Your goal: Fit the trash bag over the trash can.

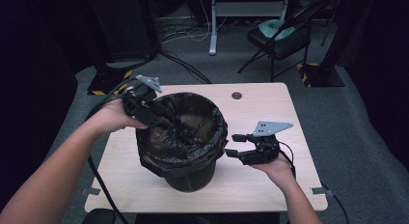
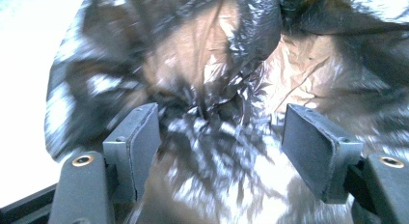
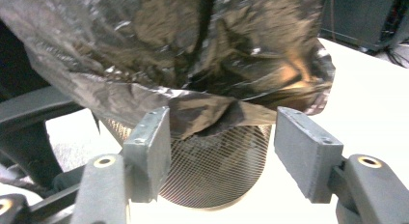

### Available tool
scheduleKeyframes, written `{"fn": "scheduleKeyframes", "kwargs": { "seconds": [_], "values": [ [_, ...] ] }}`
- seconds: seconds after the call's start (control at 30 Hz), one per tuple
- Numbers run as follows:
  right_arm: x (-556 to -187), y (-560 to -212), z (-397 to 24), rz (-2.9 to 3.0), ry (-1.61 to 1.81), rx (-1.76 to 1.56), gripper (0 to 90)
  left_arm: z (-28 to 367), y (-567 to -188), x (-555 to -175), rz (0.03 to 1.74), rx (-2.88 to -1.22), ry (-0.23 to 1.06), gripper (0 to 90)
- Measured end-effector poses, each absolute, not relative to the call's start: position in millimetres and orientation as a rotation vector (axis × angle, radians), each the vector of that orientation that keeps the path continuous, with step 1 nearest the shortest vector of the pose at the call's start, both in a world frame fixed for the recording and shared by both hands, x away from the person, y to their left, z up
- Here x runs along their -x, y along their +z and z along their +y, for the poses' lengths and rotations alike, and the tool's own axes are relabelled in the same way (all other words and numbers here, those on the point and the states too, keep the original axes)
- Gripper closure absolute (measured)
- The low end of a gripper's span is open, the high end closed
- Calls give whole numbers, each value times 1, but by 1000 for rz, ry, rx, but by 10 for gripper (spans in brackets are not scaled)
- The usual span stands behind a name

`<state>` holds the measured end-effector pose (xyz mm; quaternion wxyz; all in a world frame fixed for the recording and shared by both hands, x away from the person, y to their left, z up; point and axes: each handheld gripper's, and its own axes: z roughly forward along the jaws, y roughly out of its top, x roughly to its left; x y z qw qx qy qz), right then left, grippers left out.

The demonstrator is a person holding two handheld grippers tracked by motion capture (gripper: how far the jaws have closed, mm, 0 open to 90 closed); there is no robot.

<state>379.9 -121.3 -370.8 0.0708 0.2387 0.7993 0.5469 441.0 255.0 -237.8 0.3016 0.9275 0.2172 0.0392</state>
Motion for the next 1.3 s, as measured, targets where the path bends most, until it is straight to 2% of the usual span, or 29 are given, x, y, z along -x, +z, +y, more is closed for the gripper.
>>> {"fn": "scheduleKeyframes", "kwargs": {
  "seconds": [0.37, 0.6, 0.7, 0.8, 1.3],
  "values": [
    [-383, -365, -141, 2338, 1534, -802, 331, 328, -235, -424, 677, -2269, 197, 277],
    [-387, -369, -145, 2327, 1410, -830, 329, 363, -253, -414, 708, -2133, 201, 277],
    [-389, -372, -144, 2334, 1378, -844, 330, 377, -264, -411, 753, -2086, 257, 280],
    [-390, -373, -144, 2337, 1361, -853, 329, 387, -275, -409, 802, -2068, 305, 280],
    [-395, -377, -159, 2302, 1260, -928, 326, 402, -354, -404, 934, -2022, 344, 280]
  ]
}}
